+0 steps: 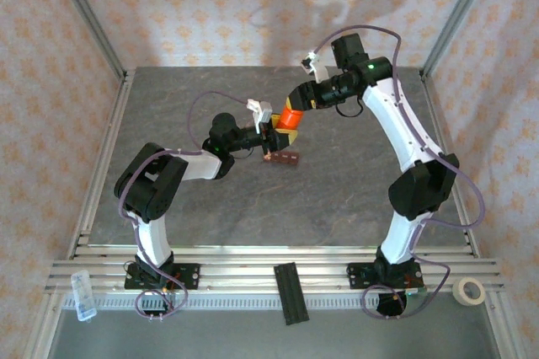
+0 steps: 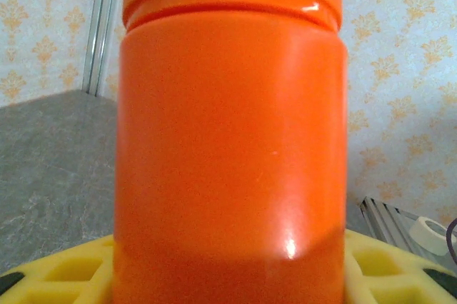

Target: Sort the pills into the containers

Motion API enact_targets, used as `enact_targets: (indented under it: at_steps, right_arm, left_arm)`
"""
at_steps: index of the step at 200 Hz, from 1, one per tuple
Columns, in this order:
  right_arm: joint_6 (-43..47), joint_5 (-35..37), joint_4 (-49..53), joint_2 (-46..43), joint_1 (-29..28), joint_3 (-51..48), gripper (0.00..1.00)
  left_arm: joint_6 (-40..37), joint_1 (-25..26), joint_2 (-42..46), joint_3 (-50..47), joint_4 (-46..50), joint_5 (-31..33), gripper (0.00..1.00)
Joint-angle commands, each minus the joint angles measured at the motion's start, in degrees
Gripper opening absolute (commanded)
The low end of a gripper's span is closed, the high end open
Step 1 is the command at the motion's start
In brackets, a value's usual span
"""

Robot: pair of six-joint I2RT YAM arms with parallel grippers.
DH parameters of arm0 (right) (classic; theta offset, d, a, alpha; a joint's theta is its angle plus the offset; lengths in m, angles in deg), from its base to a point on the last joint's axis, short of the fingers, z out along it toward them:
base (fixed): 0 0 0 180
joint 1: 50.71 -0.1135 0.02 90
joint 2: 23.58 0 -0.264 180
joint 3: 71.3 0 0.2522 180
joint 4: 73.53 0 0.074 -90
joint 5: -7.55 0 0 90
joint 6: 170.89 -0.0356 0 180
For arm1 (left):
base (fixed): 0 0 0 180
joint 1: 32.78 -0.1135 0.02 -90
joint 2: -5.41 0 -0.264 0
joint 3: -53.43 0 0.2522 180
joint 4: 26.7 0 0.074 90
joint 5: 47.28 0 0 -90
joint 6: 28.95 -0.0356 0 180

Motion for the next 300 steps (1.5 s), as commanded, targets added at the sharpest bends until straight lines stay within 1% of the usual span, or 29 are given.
enact_targets:
  at_steps: [1, 16, 42, 62, 98, 115, 128, 145, 176, 205, 214, 227, 236, 253, 278, 300]
  right_arm:
    - [0.0, 0.5, 1.1, 0.1, -0.3, 2.1, 0.46]
    - [-0.9, 1.0, 0.9, 0.4, -0.4, 2.0, 0.37]
    - [-7.1, 4.0, -1.7, 0.3, -1.1, -0.6, 0.27]
    - [-14.6, 8.3, -7.9, -1.9, -2.8, -6.6, 0.27]
    - [-30.6, 20.3, -19.3, -7.1, -5.7, -18.7, 0.26]
    - [-37.8, 24.4, -24.8, -9.5, -6.5, -24.6, 0.25]
    - [-41.4, 26.3, -27.6, -10.6, -7.3, -27.6, 0.25]
    - [-43.3, 27.8, -29.5, -11.0, -8.4, -29.5, 0.26]
    - [-43.5, 27.6, -28.9, -10.3, -9.0, -28.8, 0.29]
    - [-40.8, 28.0, -24.8, -9.6, -8.5, -23.4, 0.40]
    - [-40.0, 27.2, -23.5, -9.5, -7.8, -21.1, 0.46]
    - [-38.5, 25.6, -21.7, -9.4, -6.7, -17.8, 0.58]
    - [-37.2, 24.6, -20.2, -9.5, -5.7, -15.4, 0.65]
    - [-34.1, 23.5, -17.8, -10.0, -3.9, -12.0, 0.72]
    - [-27.5, 21.7, -13.0, -9.8, -1.0, -7.6, 0.74]
    - [-17.4, 16.0, -11.1, -9.5, 1.2, -6.3, 0.74]
  left_arm:
    - [0.3, 0.1, 0.8, 1.7, -3.4, -1.8, 0.00]
    - [0.3, 0.1, 0.9, 1.8, -3.3, -1.6, 0.00]
    - [-0.3, 0.2, 1.1, 1.5, -3.3, -0.3, 0.00]
    - [-3.1, 0.7, 2.0, 0.8, -1.7, 2.6, 0.00]
    - [-13.4, 3.0, 5.5, -2.5, 2.8, 13.7, 0.00]
    - [-16.3, 4.3, 6.2, -3.2, 4.0, 17.9, 0.00]
    - [-17.2, 4.9, 6.2, -3.2, 4.2, 19.0, 0.00]
    - [-17.1, 5.1, 5.6, -3.0, 4.1, 19.1, 0.00]
    - [-16.7, 5.3, 5.0, -2.7, 4.0, 18.8, 0.00]
    - [-16.4, 5.2, 4.6, -2.4, 4.5, 17.8, 0.00]
    - [-15.9, 5.1, 4.2, -2.3, 4.5, 17.2, 0.00]
    - [-14.6, 4.5, 3.8, -2.2, 3.5, 16.2, 0.00]
    - [-13.2, 3.9, 3.3, -2.1, 2.4, 14.9, 0.00]
    - [-10.5, 2.8, 2.6, -1.7, 0.4, 12.4, 0.00]
    - [-7.5, 1.6, 2.1, -1.0, -0.9, 8.1, 0.00]
    - [-5.2, 0.8, 1.8, 0.1, -0.8, 3.8, 0.00]
